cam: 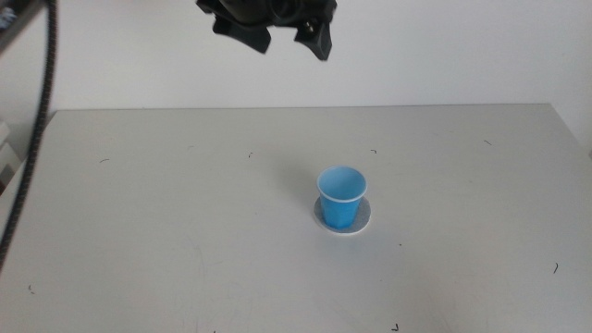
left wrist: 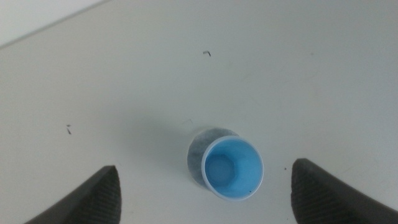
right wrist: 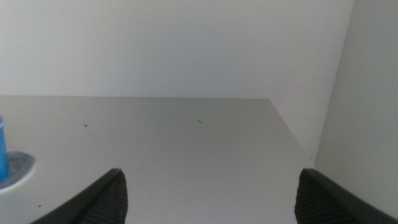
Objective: Place an empty cup on a cup mat.
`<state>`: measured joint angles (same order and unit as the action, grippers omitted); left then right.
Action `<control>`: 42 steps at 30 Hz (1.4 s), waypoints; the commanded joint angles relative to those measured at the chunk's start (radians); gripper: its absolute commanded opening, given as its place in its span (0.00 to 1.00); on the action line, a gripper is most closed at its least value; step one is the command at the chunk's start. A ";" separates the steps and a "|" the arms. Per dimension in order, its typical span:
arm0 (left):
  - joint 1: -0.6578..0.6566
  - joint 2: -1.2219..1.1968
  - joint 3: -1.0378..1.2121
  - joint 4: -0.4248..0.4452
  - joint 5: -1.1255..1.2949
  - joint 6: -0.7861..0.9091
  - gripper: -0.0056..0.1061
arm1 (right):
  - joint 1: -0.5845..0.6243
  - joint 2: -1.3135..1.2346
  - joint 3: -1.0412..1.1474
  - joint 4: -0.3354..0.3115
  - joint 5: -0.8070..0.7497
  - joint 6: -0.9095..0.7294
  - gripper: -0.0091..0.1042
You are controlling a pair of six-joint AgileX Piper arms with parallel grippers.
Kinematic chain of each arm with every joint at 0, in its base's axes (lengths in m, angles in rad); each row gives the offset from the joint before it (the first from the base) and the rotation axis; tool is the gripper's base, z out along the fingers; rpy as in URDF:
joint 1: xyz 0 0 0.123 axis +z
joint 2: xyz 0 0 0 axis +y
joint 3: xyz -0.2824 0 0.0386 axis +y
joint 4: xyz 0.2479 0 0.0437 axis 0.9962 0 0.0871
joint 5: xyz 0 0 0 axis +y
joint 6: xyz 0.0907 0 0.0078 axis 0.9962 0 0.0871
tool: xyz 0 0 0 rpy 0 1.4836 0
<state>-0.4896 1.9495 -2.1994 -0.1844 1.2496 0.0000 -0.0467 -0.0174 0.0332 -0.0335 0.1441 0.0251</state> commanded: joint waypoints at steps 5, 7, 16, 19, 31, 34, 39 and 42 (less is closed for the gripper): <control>0.012 -0.216 -0.031 0.077 0.037 -0.090 0.99 | 0.001 -0.019 -0.012 -0.009 -0.078 -0.008 0.91; 0.012 -0.267 -0.027 0.134 0.062 -0.067 0.99 | 0.001 -0.019 -0.012 -0.009 -0.078 -0.008 0.91; 0.012 -0.613 0.207 0.420 0.037 0.000 0.99 | 0.001 -0.019 -0.012 -0.009 -0.078 -0.008 0.91; 0.053 -0.769 0.414 0.452 -0.063 -0.031 0.99 | 0.001 -0.019 -0.012 -0.009 -0.078 -0.008 0.91; 0.386 -1.331 1.281 0.403 -0.678 -0.028 0.99 | 0.001 -0.019 -0.012 -0.009 -0.078 -0.008 0.91; 0.423 -1.431 1.469 0.396 -0.760 -0.033 0.99 | 0.001 -0.019 -0.012 -0.009 -0.078 -0.008 0.91; 0.471 -1.555 1.726 0.329 -0.857 -0.059 0.99 | 0.001 -0.019 -0.012 -0.009 -0.078 -0.008 0.91; 0.478 -1.635 1.871 0.321 -0.929 -0.059 0.99 | 0.001 -0.019 -0.012 -0.009 -0.078 -0.008 0.91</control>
<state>-0.0139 0.3410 -0.3619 0.1479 0.4493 -0.0431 -0.0467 -0.0174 0.0332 -0.0335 0.1441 0.0251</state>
